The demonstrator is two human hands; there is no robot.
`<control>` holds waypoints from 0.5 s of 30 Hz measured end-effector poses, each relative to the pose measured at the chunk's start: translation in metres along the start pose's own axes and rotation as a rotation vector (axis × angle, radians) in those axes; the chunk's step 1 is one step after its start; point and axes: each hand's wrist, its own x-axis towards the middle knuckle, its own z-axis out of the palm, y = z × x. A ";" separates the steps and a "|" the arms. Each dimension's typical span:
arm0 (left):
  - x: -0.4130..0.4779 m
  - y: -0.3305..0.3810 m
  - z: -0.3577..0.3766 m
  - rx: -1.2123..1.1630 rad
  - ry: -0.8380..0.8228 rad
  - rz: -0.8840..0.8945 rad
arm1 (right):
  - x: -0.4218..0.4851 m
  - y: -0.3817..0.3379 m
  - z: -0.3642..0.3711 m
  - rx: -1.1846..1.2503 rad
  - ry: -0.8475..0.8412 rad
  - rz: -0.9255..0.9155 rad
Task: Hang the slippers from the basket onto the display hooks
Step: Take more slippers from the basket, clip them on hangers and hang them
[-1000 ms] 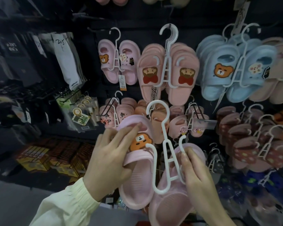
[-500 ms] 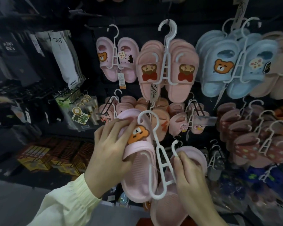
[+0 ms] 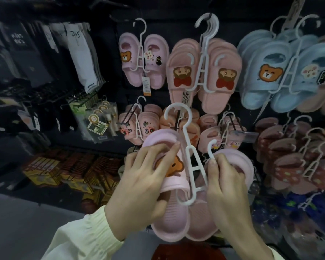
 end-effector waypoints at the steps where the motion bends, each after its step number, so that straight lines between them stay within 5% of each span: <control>1: -0.002 0.001 0.000 0.014 -0.019 -0.006 | -0.001 -0.001 0.001 -0.012 -0.005 -0.002; 8: -0.019 -0.003 0.005 0.070 -0.150 -0.024 | -0.005 0.002 0.013 -0.010 -0.051 -0.002; 15: -0.018 0.001 0.014 0.051 -0.083 -0.063 | -0.002 0.002 0.015 0.108 -0.155 -0.037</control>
